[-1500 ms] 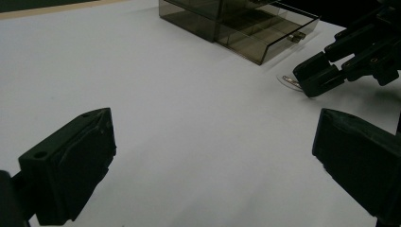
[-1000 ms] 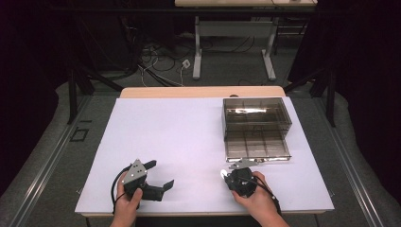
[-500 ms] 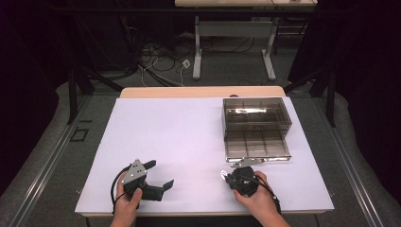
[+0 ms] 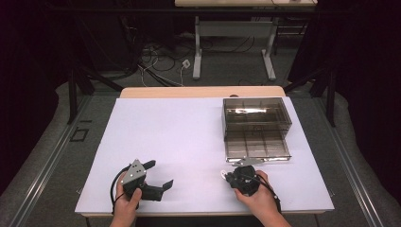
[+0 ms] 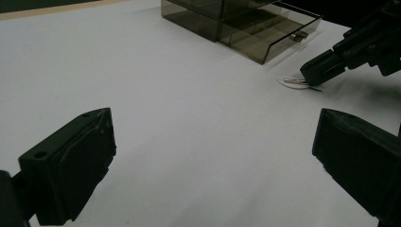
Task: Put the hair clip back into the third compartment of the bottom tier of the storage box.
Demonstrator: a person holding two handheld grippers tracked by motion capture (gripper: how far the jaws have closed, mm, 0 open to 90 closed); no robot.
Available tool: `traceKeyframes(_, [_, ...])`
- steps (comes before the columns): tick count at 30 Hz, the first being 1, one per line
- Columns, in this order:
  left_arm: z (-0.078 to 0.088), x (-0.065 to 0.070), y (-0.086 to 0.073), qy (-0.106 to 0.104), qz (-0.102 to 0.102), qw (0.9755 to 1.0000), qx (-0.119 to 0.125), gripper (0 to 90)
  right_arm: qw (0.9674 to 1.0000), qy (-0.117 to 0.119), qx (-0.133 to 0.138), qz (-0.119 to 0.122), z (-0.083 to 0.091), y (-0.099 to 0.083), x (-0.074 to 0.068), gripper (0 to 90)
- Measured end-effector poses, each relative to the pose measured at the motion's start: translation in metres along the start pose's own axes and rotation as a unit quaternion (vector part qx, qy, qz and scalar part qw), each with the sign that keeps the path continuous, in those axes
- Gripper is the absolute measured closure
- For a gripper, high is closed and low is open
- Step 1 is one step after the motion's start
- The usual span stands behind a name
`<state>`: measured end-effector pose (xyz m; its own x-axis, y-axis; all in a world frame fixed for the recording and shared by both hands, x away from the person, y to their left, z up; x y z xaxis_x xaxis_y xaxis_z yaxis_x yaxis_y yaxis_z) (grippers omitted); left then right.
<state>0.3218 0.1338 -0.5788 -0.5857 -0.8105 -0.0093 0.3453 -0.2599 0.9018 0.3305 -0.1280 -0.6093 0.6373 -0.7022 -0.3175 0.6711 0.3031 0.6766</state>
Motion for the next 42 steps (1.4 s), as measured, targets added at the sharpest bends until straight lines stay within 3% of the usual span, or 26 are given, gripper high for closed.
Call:
traceKeyframes(16, [-0.002,0.003,0.001,0.001,-0.002,1.0,0.001,0.5,0.9998,0.014,0.011,-0.01,0.009,0.001,0.001,83.4])
traceKeyframes(28, [-0.002,0.002,0.002,0.0,0.0,1.0,0.003,0.5,0.9986,0.031,0.043,-0.01,0.018,0.009,-0.002,83.3])
traceKeyframes(42, [-0.003,0.003,0.002,-0.001,-0.002,1.0,0.003,0.5,0.9983,0.036,0.045,-0.008,0.034,0.021,-0.005,83.4])
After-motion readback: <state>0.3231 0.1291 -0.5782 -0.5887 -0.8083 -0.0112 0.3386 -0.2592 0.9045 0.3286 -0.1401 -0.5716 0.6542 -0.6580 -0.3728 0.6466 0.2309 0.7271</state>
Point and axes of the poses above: each handheld gripper's, and its own axes: z roughly backward along the jaws, y roughly out of its top, x roughly to its right, the point moved 8 cm from there along -z, roughly forward along the jaws, and after that the axes turned 15 degrees about y, right-handed, at the moved point
